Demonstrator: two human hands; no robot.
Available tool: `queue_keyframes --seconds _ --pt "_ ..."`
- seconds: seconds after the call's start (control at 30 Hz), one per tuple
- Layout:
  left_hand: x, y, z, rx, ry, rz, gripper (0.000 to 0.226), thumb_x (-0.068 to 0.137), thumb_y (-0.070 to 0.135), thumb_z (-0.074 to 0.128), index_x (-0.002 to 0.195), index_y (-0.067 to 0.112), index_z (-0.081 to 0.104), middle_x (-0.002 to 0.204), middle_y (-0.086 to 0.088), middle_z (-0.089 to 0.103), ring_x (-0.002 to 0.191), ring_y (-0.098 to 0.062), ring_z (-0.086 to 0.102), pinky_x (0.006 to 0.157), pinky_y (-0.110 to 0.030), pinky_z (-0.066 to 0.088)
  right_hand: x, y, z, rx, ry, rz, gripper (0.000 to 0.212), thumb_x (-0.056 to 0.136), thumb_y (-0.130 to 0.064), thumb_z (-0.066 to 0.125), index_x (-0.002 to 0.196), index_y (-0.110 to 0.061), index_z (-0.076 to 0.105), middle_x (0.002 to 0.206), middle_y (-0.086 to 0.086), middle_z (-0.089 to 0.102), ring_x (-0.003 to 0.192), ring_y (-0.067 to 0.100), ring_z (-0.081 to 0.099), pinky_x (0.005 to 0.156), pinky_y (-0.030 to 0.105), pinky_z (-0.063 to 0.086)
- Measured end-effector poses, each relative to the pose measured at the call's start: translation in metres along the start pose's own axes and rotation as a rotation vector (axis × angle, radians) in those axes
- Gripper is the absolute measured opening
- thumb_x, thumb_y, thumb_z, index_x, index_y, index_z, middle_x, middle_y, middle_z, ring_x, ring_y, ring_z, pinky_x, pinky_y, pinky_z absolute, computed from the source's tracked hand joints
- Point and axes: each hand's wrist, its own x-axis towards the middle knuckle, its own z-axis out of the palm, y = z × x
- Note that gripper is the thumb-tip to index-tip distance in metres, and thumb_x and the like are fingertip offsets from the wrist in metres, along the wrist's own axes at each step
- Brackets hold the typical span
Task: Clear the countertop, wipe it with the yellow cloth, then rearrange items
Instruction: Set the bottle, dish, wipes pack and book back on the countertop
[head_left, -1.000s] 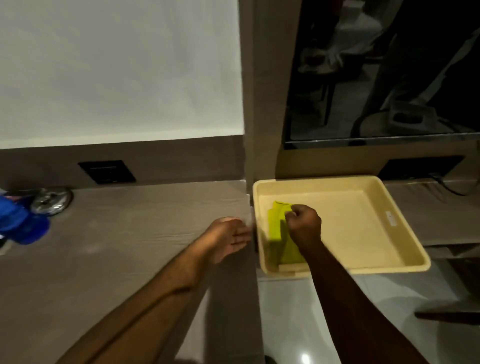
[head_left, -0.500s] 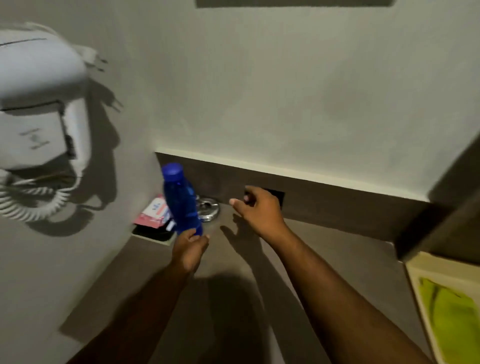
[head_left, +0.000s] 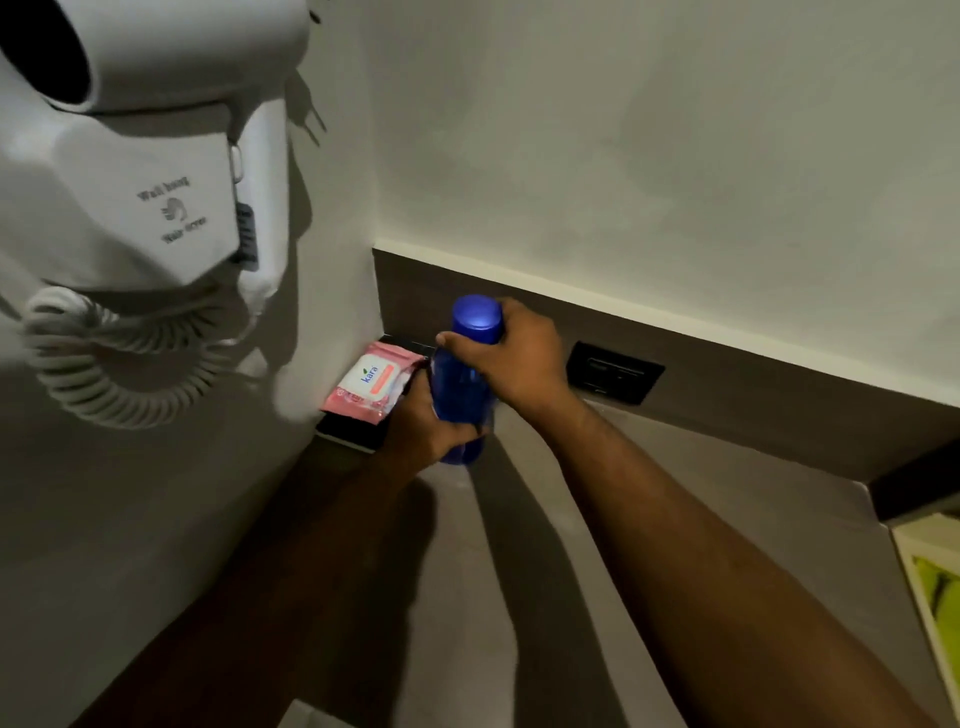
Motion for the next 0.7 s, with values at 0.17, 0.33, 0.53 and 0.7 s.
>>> queue_keyframes --seconds 0.17,0.33,0.53,0.7 --pt "-0.032 0.054 0.051 -0.039 -0.289 0.108 0.079 0.056 0.022 0.089 0.117 0.045 0.045 0.115 0.02 0.058 0.107 0.006 0.055 0.1 -0.033 0.042 -0.035 0.03 -0.087 -0.099 0.145 0.071 0.037 0.066 -0.059 0.075 0.087 -0.034 0.055 0.08 -0.014 0.063 0.08 0.01 0.062 0.072 0.03 0.055" --pt "-0.056 0.096 0.156 -0.011 -0.445 0.063 0.101 0.042 0.035 0.091 0.13 0.035 0.041 0.127 0.006 0.057 0.117 -0.019 0.055 0.096 -0.048 0.05 -0.083 0.082 -0.18 -0.197 0.273 0.195 0.04 0.066 -0.057 0.077 0.088 -0.033 0.055 0.084 -0.01 0.065 0.082 0.013 0.064 0.075 0.034 0.058" --pt "-0.079 0.131 0.255 -0.084 -0.632 0.047 0.096 0.052 0.017 0.09 0.132 0.031 0.04 0.126 0.006 0.058 0.118 -0.018 0.054 0.102 -0.049 0.046 -0.127 0.138 -0.246 -0.254 0.43 0.314 0.04 0.069 -0.052 0.078 0.092 -0.03 0.054 0.082 -0.01 0.061 0.078 0.011 0.06 0.071 0.027 0.052" --pt "-0.091 0.131 0.292 -0.08 -0.652 0.055 0.084 0.049 0.013 0.088 0.118 0.035 0.045 0.116 0.008 0.06 0.111 -0.017 0.056 0.097 -0.049 0.05 -0.148 0.173 -0.26 -0.205 0.485 0.372 0.043 0.07 -0.05 0.079 0.098 -0.024 0.059 0.088 -0.006 0.063 0.082 0.015 0.062 0.074 0.031 0.055"
